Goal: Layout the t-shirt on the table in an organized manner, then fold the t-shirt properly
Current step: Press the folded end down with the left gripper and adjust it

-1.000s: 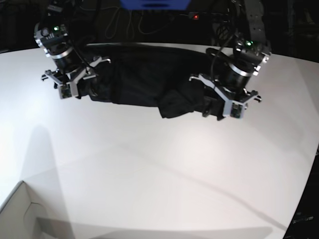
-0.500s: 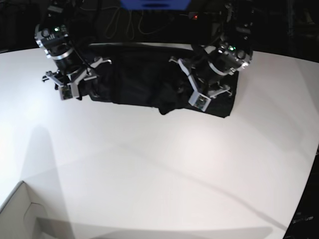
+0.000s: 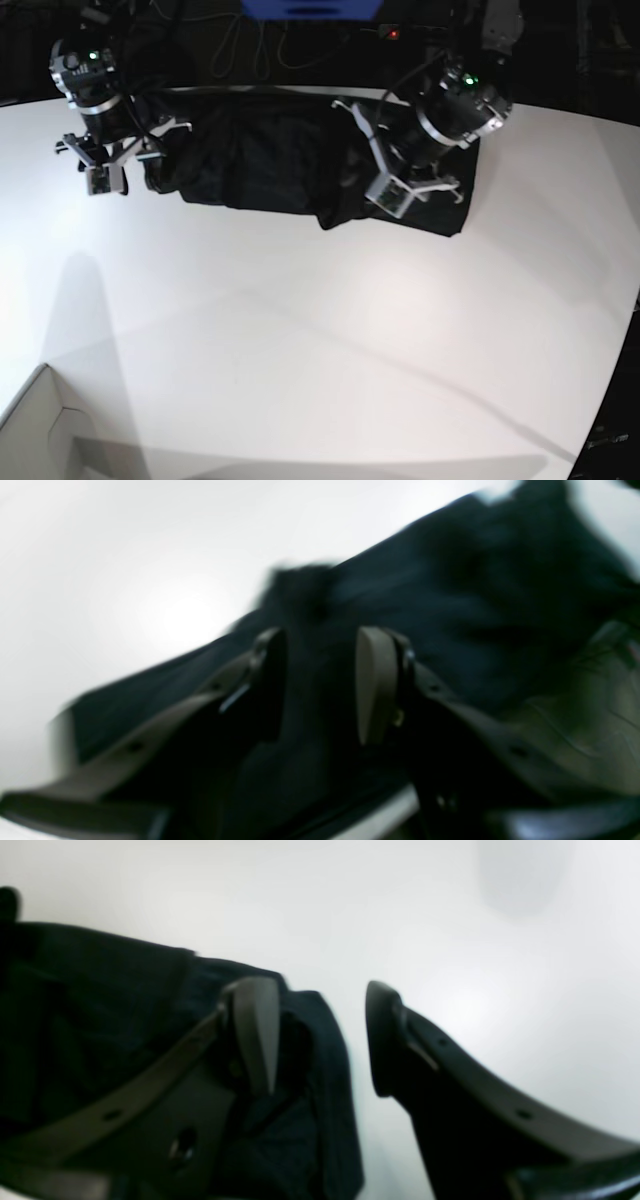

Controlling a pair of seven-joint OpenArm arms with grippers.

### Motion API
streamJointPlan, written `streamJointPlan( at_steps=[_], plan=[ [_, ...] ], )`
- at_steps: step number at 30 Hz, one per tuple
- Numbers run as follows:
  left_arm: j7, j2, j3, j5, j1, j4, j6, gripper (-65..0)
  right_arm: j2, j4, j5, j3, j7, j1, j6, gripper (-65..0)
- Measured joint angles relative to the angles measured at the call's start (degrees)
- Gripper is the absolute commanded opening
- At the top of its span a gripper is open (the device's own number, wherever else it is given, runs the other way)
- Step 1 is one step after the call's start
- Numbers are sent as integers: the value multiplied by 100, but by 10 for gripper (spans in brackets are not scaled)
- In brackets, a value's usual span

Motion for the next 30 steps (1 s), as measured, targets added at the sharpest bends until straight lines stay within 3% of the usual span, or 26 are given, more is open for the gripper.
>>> streamJointPlan(
  at_steps=[3, 8, 13, 17, 24, 30],
  plan=[
    [33, 9, -828, -94, -37, -35, 37, -424, -4, -2, 2, -7, 0, -17, 0, -310],
    [70, -68, -1464, -1084, -55, -83, 48, -424, -7, -59, 2, -17, 4, -15, 0, -252],
    [87, -11, -525, -1263, -400, -461, 70, -424, -24, -247, 9, -39, 20, -11, 0, -248],
    [59, 9, 256, -817, -492, -1014, 90, -424, -20, -267, 2, -15, 2, -33, 0, -248],
    [-9, -22, 992, -527, -380, -1486, 101, -424, -2, -264, -2, 328, 0, -17, 0, -249],
    [28, -22, 1488, -560, -376, -1150, 90, -424, -4, -264, 0, 328, 0, -7, 0, -247]
  ],
)
